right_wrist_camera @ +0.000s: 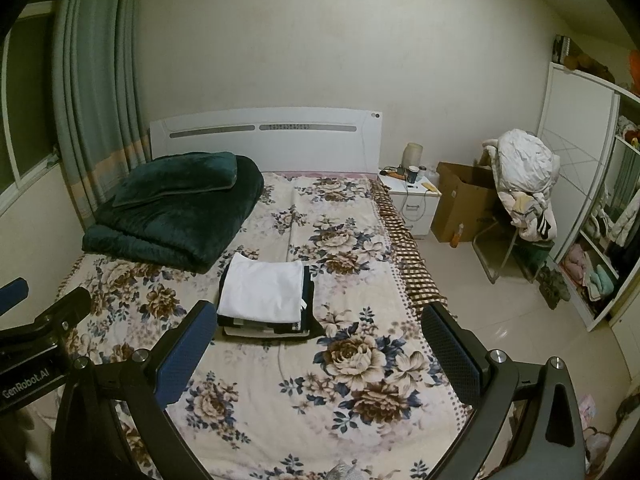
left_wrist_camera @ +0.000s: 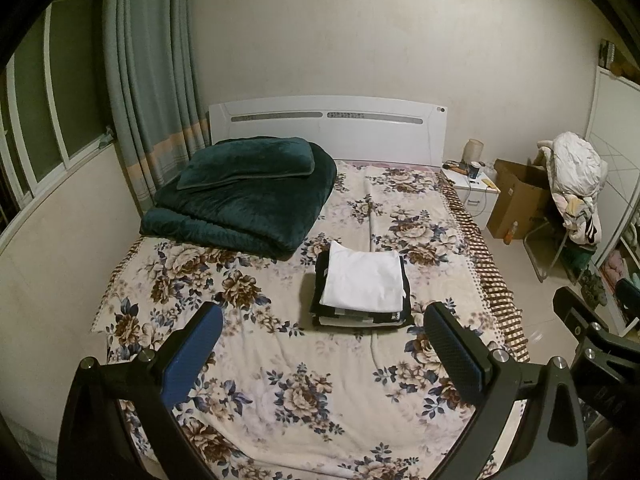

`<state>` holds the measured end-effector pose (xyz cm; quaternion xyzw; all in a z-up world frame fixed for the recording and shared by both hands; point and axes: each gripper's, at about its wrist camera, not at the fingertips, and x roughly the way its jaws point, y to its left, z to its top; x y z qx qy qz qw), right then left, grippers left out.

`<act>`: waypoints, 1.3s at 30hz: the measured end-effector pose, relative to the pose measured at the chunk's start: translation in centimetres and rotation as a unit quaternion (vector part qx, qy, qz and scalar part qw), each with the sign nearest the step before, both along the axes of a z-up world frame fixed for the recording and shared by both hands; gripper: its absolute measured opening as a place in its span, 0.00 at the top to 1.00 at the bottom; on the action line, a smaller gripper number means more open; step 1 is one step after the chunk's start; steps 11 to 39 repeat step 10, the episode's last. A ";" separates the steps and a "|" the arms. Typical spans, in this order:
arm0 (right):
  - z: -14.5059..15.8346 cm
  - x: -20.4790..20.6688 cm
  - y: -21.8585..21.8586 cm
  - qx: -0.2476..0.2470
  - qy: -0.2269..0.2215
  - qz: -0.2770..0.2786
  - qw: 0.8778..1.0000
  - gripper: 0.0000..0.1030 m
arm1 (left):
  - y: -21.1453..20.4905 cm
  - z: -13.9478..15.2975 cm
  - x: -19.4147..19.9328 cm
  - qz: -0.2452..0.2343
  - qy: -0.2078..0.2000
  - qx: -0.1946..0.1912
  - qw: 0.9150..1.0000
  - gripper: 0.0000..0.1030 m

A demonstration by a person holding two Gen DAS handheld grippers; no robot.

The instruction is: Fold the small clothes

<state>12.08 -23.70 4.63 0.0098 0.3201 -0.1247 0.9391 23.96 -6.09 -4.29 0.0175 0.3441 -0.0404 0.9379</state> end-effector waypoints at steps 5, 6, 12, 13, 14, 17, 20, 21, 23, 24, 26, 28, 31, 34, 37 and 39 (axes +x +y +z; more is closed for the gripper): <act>0.1 0.0 0.0 0.000 0.000 0.000 1.000 0.00 | 0.0 0.1 0.0 0.001 -0.002 0.000 1.000 0.00; 0.1 -0.1 0.1 0.000 -0.001 0.000 1.000 0.00 | 0.0 0.1 0.0 0.002 -0.004 0.000 1.000 0.00; 0.2 -0.1 0.0 0.000 -0.004 0.002 1.000 0.00 | 0.1 0.3 0.0 0.005 -0.008 0.003 1.000 0.00; 0.2 -0.1 0.0 0.000 -0.004 0.002 1.000 0.00 | 0.1 0.3 0.0 0.005 -0.008 0.003 1.000 0.00; 0.2 -0.1 0.0 0.000 -0.004 0.002 1.000 0.00 | 0.1 0.3 0.0 0.005 -0.008 0.003 1.000 0.00; 0.2 -0.1 0.0 0.000 -0.004 0.002 1.000 0.00 | 0.1 0.3 0.0 0.005 -0.008 0.003 1.000 0.00; 0.2 -0.1 0.0 0.000 -0.004 0.002 1.000 0.00 | 0.1 0.3 0.0 0.005 -0.008 0.003 1.000 0.00; 0.2 -0.1 0.0 0.000 -0.004 0.002 1.000 0.00 | 0.1 0.3 0.0 0.005 -0.008 0.003 1.000 0.00; 0.2 -0.1 0.0 0.000 -0.004 0.002 1.000 0.00 | 0.1 0.3 0.0 0.005 -0.008 0.003 1.000 0.00; 0.2 -0.1 0.0 0.000 -0.004 0.002 1.000 0.00 | 0.1 0.3 0.0 0.005 -0.008 0.003 1.000 0.00; 0.2 -0.1 0.0 0.000 -0.004 0.002 1.000 0.00 | 0.1 0.3 0.0 0.005 -0.008 0.003 1.000 0.00; 0.2 -0.1 0.0 0.000 -0.004 0.002 1.000 0.00 | 0.1 0.3 0.0 0.005 -0.008 0.003 1.000 0.00; 0.2 -0.1 0.0 0.000 -0.004 0.002 1.000 0.00 | 0.1 0.3 0.0 0.005 -0.008 0.003 1.000 0.00; 0.2 -0.1 0.0 0.000 -0.004 0.002 1.000 0.00 | 0.1 0.3 0.0 0.005 -0.008 0.003 1.000 0.00; 0.2 -0.1 0.0 0.000 -0.004 0.002 1.000 0.00 | 0.1 0.3 0.0 0.005 -0.008 0.003 1.000 0.00; 0.2 -0.1 0.0 0.000 -0.004 0.002 1.000 0.00 | 0.1 0.3 0.0 0.005 -0.008 0.003 1.000 0.00</act>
